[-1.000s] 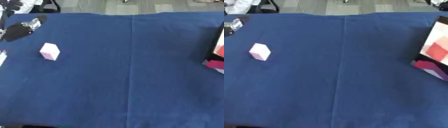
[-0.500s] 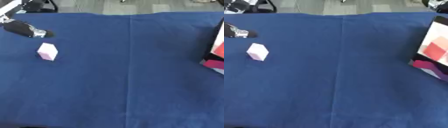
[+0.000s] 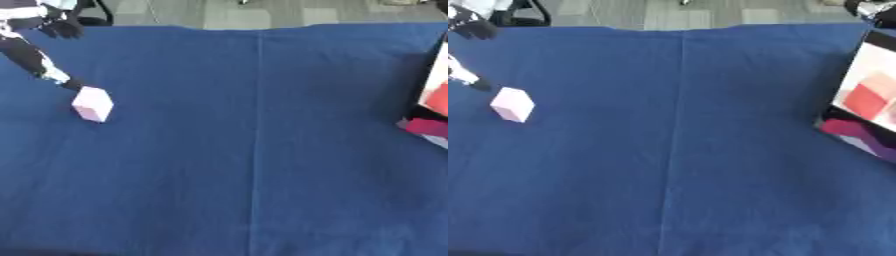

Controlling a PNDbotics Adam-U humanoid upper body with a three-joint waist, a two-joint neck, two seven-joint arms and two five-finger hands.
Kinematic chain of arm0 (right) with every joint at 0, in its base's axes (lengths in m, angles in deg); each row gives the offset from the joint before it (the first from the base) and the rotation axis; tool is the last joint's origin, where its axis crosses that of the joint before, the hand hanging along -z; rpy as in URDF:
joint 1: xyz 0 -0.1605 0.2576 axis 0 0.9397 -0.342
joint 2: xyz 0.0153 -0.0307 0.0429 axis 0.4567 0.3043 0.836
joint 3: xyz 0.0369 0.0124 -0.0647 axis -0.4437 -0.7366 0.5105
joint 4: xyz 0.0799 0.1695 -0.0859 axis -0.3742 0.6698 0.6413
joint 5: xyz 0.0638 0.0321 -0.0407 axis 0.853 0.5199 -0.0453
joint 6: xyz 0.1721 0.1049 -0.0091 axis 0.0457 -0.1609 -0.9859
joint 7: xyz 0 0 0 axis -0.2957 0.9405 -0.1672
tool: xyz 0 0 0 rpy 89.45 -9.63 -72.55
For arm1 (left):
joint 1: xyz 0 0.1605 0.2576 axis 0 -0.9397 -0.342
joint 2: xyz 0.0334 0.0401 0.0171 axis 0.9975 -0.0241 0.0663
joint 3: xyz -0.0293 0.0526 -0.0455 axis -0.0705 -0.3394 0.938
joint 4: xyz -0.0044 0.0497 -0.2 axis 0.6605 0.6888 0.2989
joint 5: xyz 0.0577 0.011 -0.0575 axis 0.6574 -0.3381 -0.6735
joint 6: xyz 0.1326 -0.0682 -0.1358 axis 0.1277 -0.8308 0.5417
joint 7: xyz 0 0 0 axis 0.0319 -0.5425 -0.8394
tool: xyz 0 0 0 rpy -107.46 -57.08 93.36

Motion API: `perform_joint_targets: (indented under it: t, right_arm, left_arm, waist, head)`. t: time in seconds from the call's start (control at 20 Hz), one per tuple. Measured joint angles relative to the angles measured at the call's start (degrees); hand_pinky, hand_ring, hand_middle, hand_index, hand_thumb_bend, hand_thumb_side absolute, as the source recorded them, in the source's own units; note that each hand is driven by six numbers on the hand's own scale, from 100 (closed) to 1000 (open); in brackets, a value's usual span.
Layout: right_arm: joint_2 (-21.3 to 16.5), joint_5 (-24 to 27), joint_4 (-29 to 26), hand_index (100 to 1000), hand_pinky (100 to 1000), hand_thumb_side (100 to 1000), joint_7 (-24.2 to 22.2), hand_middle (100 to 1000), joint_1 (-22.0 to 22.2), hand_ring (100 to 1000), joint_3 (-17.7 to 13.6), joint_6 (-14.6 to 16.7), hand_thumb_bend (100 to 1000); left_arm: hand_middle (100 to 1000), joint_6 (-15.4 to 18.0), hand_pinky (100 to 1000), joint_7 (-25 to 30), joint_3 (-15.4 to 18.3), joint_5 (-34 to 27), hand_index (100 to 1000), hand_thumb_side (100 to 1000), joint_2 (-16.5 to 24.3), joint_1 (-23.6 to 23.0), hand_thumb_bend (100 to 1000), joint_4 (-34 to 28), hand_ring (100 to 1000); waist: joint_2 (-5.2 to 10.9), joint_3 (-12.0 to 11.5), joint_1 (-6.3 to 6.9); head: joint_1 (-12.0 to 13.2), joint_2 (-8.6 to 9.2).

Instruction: Pick up the objects with one hand, pass them to the other hand, and then place them into the box on the other side of the table.

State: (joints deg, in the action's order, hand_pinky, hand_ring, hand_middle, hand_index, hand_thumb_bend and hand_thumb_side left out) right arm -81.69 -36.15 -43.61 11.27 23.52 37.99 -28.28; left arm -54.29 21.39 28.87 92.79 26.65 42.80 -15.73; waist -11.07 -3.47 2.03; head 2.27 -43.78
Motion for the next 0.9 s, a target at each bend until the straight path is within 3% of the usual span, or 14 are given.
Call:
perform_joint_targets:
  t: [0.2,0.25,0.5,0.9]
  right_arm:
    - [0.0,0.0,0.0,862,908,115,0.0,792,0.0,828,0.0,0.0,566]
    - [0.0,0.0,0.0,859,908,114,0.0,789,0.0,825,0.0,0.0,567]
    - [0.0,0.0,0.0,857,908,115,0.1,787,0.3,824,0.0,0.0,572]
    - [0.0,0.0,-0.5,856,909,117,0.0,785,1.0,822,0.4,0.0,577]
  left_arm:
    - [762,0.6,891,1.9,0.0,1.0,835,167,0.0,0.5,751,1.8,851]
    - [759,0.7,891,2.1,0.0,1.2,823,100,0.0,0.6,775,2.0,851]
    - [760,0.4,893,4.3,-0.6,3.6,820,100,-0.7,1.9,787,4.9,853]
    - [768,2.5,893,5.5,-0.7,10.5,810,100,-2.9,3.7,827,8.6,859]
  waist:
    - [0.00,0.0,0.00]
    - [0.00,0.0,0.00]
    - [0.00,0.7,-0.32]
    - [-0.08,1.1,-0.43]
  head:
    - [0.0,0.00]
    - [0.1,0.00]
    - [0.3,0.09]
    - [1.0,0.16]
